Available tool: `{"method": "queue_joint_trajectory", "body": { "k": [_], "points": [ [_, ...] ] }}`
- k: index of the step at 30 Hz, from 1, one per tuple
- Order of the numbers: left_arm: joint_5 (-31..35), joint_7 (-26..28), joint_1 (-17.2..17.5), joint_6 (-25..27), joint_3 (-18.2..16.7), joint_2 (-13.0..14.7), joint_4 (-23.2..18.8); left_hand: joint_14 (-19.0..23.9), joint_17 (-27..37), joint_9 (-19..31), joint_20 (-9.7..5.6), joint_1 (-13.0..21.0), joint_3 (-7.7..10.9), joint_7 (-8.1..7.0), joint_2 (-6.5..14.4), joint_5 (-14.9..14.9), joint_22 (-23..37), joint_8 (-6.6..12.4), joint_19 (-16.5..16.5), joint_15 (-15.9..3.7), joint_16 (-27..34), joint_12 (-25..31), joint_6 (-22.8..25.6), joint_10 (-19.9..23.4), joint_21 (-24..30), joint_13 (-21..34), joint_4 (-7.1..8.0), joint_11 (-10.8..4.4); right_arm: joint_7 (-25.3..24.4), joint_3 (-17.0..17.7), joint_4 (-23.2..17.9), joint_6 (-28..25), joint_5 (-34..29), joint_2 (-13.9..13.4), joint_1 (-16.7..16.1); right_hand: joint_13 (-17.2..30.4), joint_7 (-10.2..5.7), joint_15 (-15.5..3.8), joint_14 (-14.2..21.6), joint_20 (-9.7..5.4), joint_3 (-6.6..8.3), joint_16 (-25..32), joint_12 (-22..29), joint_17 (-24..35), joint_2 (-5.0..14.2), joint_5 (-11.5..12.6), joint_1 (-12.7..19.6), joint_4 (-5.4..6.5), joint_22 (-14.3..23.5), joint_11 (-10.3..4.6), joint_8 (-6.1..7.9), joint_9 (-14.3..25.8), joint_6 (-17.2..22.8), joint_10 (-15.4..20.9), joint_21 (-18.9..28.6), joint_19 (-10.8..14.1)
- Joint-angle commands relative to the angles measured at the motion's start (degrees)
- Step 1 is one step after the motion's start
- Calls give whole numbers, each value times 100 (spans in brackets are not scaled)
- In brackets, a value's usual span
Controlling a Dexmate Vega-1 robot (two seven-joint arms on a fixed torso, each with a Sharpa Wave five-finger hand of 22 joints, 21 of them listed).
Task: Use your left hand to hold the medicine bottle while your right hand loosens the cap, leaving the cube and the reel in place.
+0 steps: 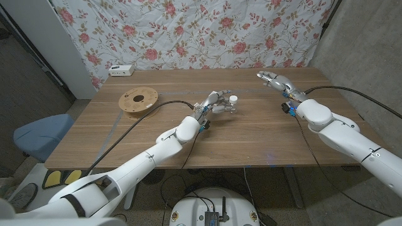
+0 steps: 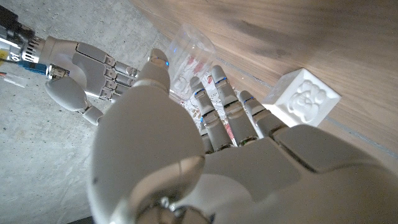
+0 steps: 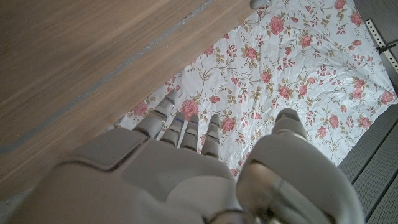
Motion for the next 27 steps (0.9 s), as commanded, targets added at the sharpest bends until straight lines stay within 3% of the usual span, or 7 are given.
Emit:
{"method": "queue_joint_trajectory", "body": {
  "k": [1,7,17,19,21,23,27],
  "points": [
    [-97,-125,-192,-147,47,-129,300,28,16,29,-726,-40,6,-11,18,-14,15,-37,55,-695,-15,-14,-20,-45,13,25,24,5,152,27,-526,-517,-150,-403,-9,11,233,-96,-38,108,7,-12,6,7,8,-59,76,-60,23,-14,-21,30,-1,-14,-5,-15],
    [-104,-177,-267,-122,76,-162,367,33,18,29,-711,-58,13,-13,33,-15,15,-38,55,-686,-11,-15,-31,-47,11,26,35,8,279,26,-740,-784,-202,-589,34,16,242,267,-139,334,19,-32,-22,10,-42,-166,185,-167,24,103,-22,29,26,-130,-32,-137],
    [-76,-234,-409,-37,132,-218,443,38,19,29,-703,-87,25,-8,52,-19,15,-37,51,-681,-9,-9,-50,-32,6,28,49,3,439,-48,-1153,-1421,-333,-854,191,27,223,489,-242,554,119,-37,-15,18,-38,-253,430,-322,23,308,-20,37,50,-195,-44,-312],
    [-69,-247,-429,-30,145,-220,455,40,19,29,-702,-97,26,-10,54,-21,15,-37,51,-676,-8,-8,-53,-30,5,28,54,9,493,-125,-1286,-1702,-413,-921,292,29,211,509,-258,584,134,-39,-20,19,-40,-250,467,-342,23,343,-15,38,59,-221,-46,-332],
    [-58,-256,-442,-25,157,-216,457,43,18,29,-702,-108,29,-15,58,-22,15,-33,53,-671,-7,-11,-51,-35,5,28,58,-20,596,-278,-1501,-2200,-562,-1017,484,35,-47,517,-268,606,175,-29,-11,22,-53,-237,564,-389,24,372,-5,47,83,-243,-35,-352],
    [-36,-256,-451,-5,170,-210,447,47,19,29,-696,-116,29,-10,61,-23,15,-33,53,-667,-5,-12,-52,-37,4,28,62,-14,731,-477,-1703,-2692,-742,-1082,721,40,102,461,-251,532,183,-12,-2,24,-103,-233,607,-406,26,435,-42,54,-17,-261,2,-286],
    [60,-234,-483,50,217,-197,426,55,19,29,-688,-131,35,-14,71,-24,15,-29,51,-665,-3,-8,-51,-27,3,29,68,7,958,-775,-1907,-3207,-1009,-1127,1071,42,102,448,-240,493,179,-5,-7,26,-133,-230,611,-405,27,491,-66,58,-92,-293,10,-267]
  ]
}}
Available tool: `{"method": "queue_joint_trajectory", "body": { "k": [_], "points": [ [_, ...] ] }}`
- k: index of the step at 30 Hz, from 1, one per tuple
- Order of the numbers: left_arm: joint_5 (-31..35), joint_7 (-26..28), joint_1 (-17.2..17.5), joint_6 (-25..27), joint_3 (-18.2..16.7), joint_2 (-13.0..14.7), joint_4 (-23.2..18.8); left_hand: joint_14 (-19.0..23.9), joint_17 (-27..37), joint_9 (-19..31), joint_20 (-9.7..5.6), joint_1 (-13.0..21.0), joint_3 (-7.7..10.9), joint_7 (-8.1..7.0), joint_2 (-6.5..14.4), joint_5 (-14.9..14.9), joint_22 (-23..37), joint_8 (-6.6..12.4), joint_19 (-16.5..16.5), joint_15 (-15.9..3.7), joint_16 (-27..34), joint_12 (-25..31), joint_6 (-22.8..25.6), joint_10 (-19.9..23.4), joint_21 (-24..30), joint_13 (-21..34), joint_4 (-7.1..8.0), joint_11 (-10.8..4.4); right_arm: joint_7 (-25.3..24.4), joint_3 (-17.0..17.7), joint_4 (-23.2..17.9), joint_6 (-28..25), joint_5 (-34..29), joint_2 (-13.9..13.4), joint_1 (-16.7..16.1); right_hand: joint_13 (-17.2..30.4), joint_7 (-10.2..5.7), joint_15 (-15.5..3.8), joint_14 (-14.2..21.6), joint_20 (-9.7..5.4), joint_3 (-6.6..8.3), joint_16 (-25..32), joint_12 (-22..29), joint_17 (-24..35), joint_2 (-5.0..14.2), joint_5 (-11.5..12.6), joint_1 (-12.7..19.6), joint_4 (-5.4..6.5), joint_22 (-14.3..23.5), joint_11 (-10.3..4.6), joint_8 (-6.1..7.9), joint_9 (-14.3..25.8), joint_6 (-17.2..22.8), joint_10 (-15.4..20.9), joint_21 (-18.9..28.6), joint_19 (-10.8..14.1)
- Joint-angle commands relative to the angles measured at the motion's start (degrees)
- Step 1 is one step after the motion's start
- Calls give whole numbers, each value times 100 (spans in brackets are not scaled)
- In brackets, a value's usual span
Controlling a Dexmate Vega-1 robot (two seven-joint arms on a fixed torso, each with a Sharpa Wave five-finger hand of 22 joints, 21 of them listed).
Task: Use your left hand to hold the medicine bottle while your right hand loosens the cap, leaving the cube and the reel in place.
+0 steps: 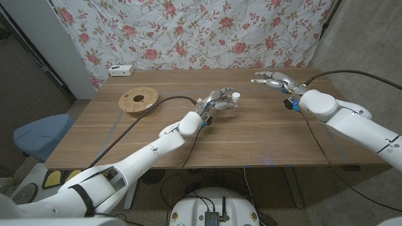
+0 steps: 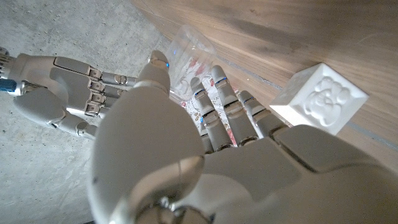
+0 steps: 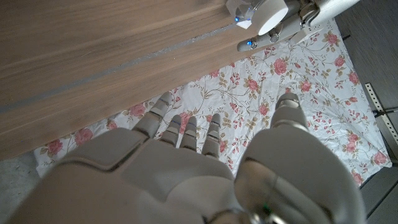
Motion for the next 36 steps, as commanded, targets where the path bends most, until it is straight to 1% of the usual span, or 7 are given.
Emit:
{"method": "queue_joint_trajectory", "body": {
  "k": [1,5,10,13,19,25,36],
  "points": [
    [148,-5,-110,158,94,-8,0,59,18,29,-686,-63,15,-19,6,-13,16,-28,52,-665,-3,27,-18,27,2,29,45,-15,532,-675,-744,-1654,-618,-311,826,13,4,-8,28,-28,8,23,-8,11,-16,-12,54,-28,29,63,-17,33,-57,-3,31,45],
    [183,1,-122,179,114,0,-17,59,17,29,-686,-66,21,-35,8,-14,15,-27,52,-669,-4,33,-22,43,1,30,42,5,713,-842,-824,-1877,-762,-329,1033,15,-1,12,14,-26,13,19,-16,12,-34,3,68,-32,29,81,-17,37,-77,-40,25,29],
    [209,27,-116,207,122,5,-47,66,16,29,-685,-80,28,-43,11,-16,15,-24,53,-661,-4,33,-21,46,1,30,44,10,897,-952,-876,-1956,-848,-353,1180,18,-26,76,-41,74,28,3,-28,14,-58,34,105,-41,30,85,-7,47,-89,-113,11,-16],
    [227,43,-117,226,129,3,-58,65,15,29,-685,-84,29,-43,9,-17,15,-23,55,-660,-5,34,-21,50,1,30,43,-4,1021,-1036,-929,-2030,-929,-372,1285,21,-48,163,-81,200,47,-5,-34,15,-75,61,147,-49,30,100,8,57,-83,-171,9,-38],
    [215,37,-134,240,138,-26,-33,71,15,29,-681,-97,38,-44,16,-18,15,-24,55,-662,-5,36,-28,58,0,31,45,3,1224,-1139,-1017,-2078,-1053,-409,1427,25,-69,273,-117,260,80,-6,-36,18,-82,97,208,-56,31,116,54,72,-2,-241,4,-74],
    [205,5,-175,117,164,-47,64,80,16,29,-679,-114,44,-49,22,-19,15,-25,56,-657,-4,38,-37,67,0,31,49,3,1448,-1237,-1086,-2123,-1188,-441,1570,29,-296,303,-140,310,133,1,-23,21,-78,136,304,-71,31,123,88,89,63,-281,9,-85],
    [195,-130,-311,-67,219,-91,294,88,16,28,-674,-148,51,-62,27,-21,15,-24,58,-656,-4,37,-42,75,-1,32,57,-4,1947,-1444,-1124,-2185,-1461,-468,1869,33,-387,338,-192,342,194,-5,-27,24,-66,176,413,-86,30,58,106,107,90,-359,8,-111]
  ]
}}
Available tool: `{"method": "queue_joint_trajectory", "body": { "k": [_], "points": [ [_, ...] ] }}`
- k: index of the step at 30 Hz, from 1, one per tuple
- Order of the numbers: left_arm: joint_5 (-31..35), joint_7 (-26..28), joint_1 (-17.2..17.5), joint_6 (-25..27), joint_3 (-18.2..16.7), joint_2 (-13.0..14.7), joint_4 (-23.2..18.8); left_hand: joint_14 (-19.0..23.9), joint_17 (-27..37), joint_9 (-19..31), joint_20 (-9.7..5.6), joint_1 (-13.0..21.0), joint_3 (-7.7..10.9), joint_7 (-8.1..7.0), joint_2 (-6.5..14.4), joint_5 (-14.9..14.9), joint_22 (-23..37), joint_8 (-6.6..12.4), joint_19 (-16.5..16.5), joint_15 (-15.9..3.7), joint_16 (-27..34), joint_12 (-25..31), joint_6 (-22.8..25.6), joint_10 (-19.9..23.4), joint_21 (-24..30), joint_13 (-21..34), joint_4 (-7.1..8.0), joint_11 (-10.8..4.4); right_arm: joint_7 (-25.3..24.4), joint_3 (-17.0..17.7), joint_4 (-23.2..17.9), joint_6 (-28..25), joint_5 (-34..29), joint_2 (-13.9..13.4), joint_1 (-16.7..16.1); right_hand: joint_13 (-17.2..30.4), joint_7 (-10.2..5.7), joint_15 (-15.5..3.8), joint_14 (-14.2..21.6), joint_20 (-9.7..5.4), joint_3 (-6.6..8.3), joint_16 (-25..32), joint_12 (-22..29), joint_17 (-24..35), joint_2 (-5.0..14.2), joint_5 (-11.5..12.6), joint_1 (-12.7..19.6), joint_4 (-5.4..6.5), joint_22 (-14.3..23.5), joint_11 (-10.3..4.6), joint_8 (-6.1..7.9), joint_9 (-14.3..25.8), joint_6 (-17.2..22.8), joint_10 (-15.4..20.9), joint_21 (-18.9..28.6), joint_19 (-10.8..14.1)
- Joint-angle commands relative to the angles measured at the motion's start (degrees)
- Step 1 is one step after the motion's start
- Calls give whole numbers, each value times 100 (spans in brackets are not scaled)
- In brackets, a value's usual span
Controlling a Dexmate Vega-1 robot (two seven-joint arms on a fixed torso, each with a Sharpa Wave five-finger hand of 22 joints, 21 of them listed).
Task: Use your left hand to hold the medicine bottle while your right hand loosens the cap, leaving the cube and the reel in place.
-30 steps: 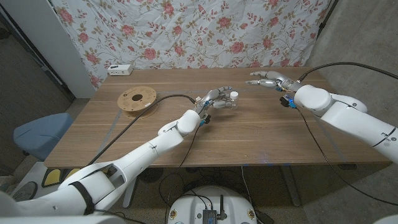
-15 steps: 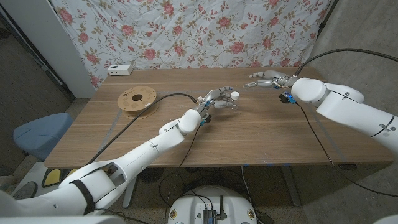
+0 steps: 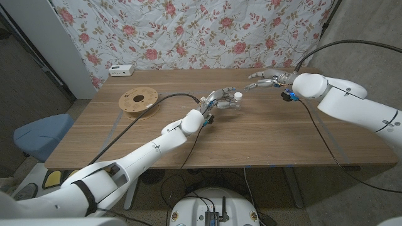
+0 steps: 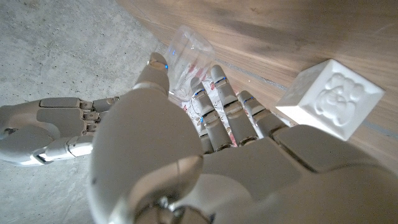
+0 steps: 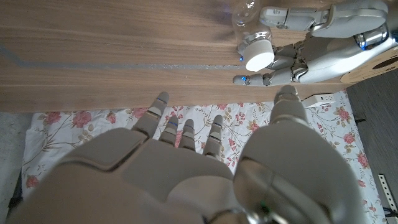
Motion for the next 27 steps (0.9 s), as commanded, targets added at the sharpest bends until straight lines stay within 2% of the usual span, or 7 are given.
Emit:
{"method": "queue_joint_trajectory", "body": {
  "k": [1,12,27],
  "points": [
    [1,-144,-145,-250,63,-47,242,48,15,28,-673,-66,29,-31,6,-18,15,-23,59,-633,-4,37,-13,31,-1,35,34,-6,598,-336,-101,-123,-373,-43,451,6,-40,75,-9,25,51,-4,-2,25,11,44,89,-13,31,1,47,29,56,-50,7,1],
    [36,-176,-202,-348,96,-84,335,54,14,28,-674,-89,39,-38,11,-18,15,-24,57,-635,-5,37,-20,39,-3,36,36,-2,1186,-769,-92,-349,-972,93,897,10,-35,99,-12,-8,121,9,15,28,18,83,225,-40,30,12,88,42,142,-63,14,1],
    [124,-193,-264,-463,129,-95,407,58,13,28,-673,-99,61,-60,15,-17,15,-17,59,-639,-8,37,-14,53,-3,37,24,-4,1758,-1006,107,-423,-1298,305,1236,15,28,90,20,-61,212,32,33,30,7,122,412,-59,29,38,145,75,244,-70,35,52]
  ]
}}
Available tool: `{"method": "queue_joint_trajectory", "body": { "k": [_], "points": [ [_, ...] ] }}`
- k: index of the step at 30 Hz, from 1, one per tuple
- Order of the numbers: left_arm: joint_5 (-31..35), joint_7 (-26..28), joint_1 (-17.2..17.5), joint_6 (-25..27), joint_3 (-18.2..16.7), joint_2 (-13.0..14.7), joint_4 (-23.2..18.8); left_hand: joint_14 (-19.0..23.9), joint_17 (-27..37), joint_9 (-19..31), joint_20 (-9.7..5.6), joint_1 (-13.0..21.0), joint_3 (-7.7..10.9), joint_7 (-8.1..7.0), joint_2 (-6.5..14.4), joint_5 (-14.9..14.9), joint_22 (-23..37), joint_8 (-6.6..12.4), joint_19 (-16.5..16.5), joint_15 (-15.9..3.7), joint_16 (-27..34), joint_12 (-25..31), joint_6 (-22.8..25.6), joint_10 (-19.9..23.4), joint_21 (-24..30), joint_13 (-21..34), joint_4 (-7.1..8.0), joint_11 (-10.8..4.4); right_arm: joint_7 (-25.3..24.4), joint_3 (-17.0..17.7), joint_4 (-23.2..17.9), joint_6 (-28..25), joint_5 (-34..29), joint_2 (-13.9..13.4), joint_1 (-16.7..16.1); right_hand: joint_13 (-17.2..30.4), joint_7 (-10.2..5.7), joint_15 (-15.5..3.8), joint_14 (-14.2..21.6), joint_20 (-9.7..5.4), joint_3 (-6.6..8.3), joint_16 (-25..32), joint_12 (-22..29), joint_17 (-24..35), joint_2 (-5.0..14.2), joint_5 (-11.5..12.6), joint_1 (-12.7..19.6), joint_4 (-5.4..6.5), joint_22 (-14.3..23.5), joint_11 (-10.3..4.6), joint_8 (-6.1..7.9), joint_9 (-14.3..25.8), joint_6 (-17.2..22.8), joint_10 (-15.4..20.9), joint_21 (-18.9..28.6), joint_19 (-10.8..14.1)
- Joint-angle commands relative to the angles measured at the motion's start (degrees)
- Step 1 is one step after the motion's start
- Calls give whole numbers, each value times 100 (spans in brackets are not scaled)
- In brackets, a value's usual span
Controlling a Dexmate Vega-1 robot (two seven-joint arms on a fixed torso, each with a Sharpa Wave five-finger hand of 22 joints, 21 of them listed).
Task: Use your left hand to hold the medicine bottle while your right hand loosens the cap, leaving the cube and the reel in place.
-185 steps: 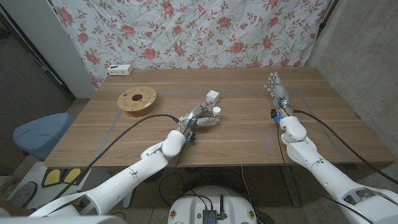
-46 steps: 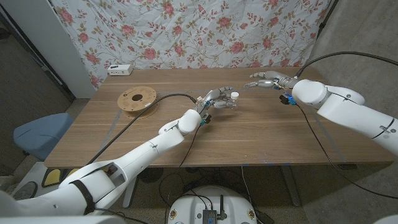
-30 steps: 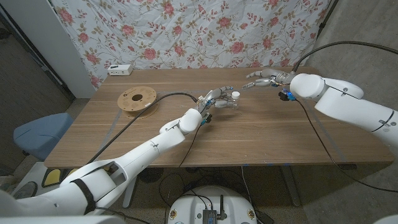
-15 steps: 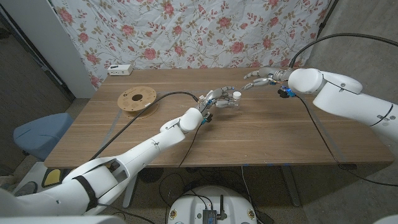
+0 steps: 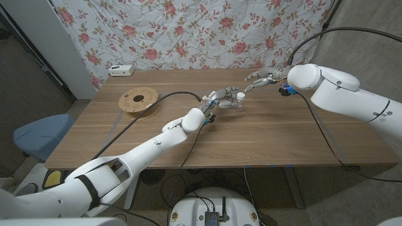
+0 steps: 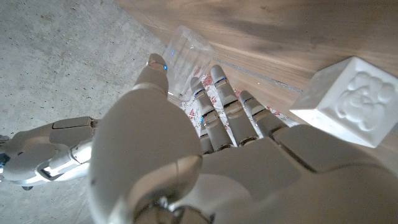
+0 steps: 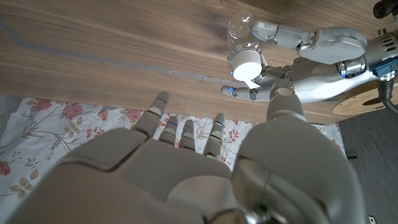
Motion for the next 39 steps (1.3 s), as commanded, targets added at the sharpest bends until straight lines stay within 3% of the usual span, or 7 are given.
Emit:
{"method": "queue_joint_trajectory", "body": {
  "k": [1,11,20,39],
  "points": [
    [69,-17,-52,-84,24,-12,58,61,13,28,-669,-40,46,-26,19,-16,15,-16,58,-639,-7,44,19,57,-4,32,8,-5,498,-238,147,-78,-314,158,308,16,71,43,30,-40,42,33,35,31,-8,39,77,2,29,50,55,27,105,0,36,32],
    [86,-14,-81,-88,21,-34,92,78,14,28,-673,-49,65,-31,34,-15,15,-16,59,-635,-3,45,19,67,-4,32,5,0,648,-306,256,59,-448,225,363,22,165,19,95,-47,68,61,63,33,-56,31,139,21,30,90,128,59,257,44,45,61],
    [94,-3,-113,-127,22,-49,153,85,14,29,-674,-60,80,-25,44,-17,15,-15,55,-637,-3,47,20,79,-6,33,3,-10,728,-491,338,15,-788,370,431,27,176,1,148,-69,78,80,78,35,-103,17,173,27,30,88,152,79,295,77,64,122],
    [96,-36,-229,-299,47,-103,390,102,14,29,-688,-80,111,-37,52,-21,14,-10,52,-639,-4,44,37,89,-8,33,-7,-13,753,-583,663,137,-1127,640,447,41,224,-36,288,-184,162,116,124,41,-174,-16,353,26,33,98,336,145,658,218,82,230]
  ]
}}
